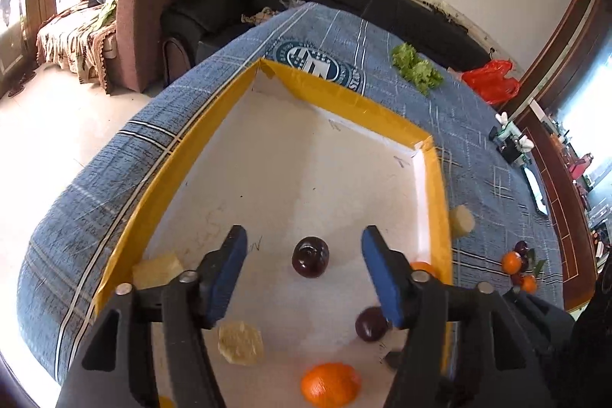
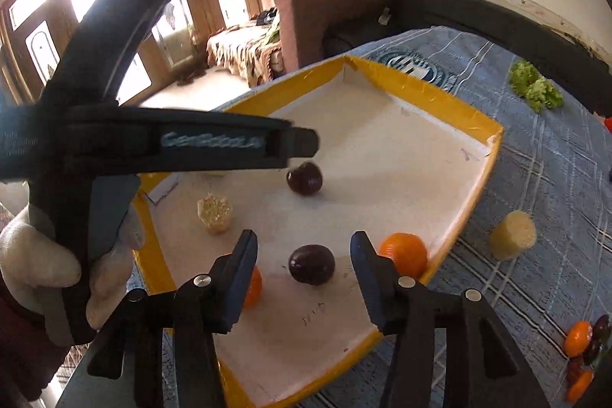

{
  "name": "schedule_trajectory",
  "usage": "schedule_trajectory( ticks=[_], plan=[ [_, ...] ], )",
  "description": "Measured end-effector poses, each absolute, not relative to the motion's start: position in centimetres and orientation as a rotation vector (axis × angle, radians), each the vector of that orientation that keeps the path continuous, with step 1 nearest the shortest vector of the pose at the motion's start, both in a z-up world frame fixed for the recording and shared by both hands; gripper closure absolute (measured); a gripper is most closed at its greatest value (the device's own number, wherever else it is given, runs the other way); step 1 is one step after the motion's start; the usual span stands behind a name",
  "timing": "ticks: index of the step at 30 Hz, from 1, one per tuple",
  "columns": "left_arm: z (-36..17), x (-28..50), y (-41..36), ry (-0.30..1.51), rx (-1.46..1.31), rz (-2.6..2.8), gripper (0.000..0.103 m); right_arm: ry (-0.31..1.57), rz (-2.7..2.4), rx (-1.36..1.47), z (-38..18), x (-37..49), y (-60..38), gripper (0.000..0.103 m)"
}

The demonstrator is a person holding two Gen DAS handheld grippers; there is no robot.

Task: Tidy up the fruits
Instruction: 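Drop the plum into the box with the left gripper while the right drops its plum there, then move the left gripper toward the pale cylinder while the right gripper approaches a tangerine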

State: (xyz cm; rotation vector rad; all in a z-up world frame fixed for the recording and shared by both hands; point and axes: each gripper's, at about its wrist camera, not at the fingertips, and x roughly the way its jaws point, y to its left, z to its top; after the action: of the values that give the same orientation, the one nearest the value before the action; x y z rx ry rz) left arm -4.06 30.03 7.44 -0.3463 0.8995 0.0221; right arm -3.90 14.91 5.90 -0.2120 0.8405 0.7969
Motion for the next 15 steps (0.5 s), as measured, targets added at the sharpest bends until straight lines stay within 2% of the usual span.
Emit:
schedule_trajectory(
  ticks=[2, 15],
  plan=[
    [8.4, -5.2, 29.6, 0.884, -0.345, 0.034, 0.027, 0.819, 0.774, -0.183, 6.7, -4.0, 13.5, 0.047],
    [19.3, -14.7, 23.4, 0.687, -0.368, -0.155, 0.027, 0.646, 0.528, 0.099, 14.5, -6.9, -3.1, 0.047]
  ],
)
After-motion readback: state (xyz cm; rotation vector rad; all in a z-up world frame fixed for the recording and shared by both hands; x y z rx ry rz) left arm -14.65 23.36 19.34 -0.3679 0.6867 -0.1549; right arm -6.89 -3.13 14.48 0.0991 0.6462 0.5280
